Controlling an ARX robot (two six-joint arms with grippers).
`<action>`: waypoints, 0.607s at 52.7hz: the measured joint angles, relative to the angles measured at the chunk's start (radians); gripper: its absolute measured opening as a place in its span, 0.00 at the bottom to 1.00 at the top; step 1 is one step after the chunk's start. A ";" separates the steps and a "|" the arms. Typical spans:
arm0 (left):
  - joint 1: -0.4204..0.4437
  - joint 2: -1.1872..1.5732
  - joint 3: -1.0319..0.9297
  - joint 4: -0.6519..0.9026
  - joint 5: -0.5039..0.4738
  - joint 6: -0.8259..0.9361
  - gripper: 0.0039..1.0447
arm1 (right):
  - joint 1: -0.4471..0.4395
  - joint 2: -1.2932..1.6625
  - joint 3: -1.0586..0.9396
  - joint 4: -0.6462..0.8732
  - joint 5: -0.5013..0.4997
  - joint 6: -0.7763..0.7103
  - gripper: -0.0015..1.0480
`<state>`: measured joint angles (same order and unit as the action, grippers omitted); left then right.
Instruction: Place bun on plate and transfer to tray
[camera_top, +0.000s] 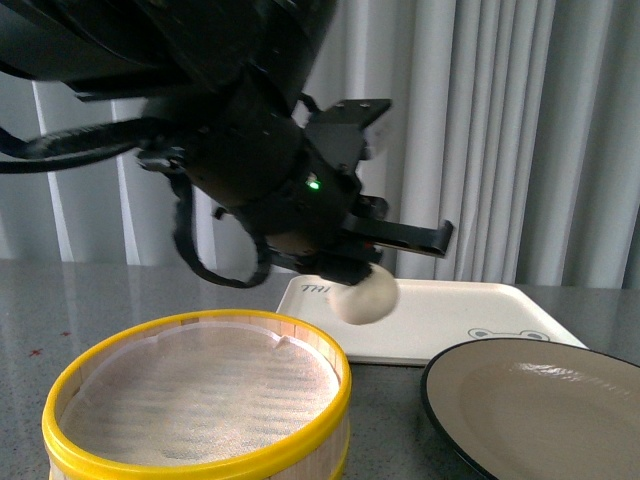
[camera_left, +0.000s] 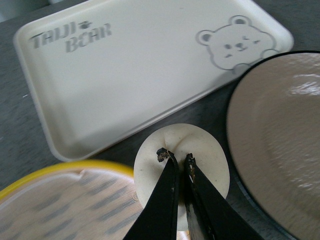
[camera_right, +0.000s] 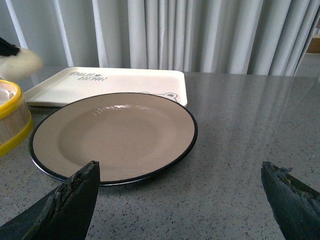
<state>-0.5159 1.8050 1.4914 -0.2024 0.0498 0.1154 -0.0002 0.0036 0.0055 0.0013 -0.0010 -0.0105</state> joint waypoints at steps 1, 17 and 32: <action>-0.009 0.011 0.005 0.010 0.022 0.011 0.03 | 0.000 0.000 0.000 0.000 0.000 0.000 0.92; -0.142 0.143 0.139 0.030 0.222 0.039 0.03 | 0.000 0.000 0.000 0.000 0.000 0.000 0.92; -0.201 0.227 0.193 -0.005 0.203 0.041 0.03 | 0.000 0.000 0.000 0.000 0.000 0.000 0.92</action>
<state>-0.7170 2.0323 1.6848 -0.2073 0.2531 0.1566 -0.0002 0.0036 0.0055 0.0013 -0.0013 -0.0105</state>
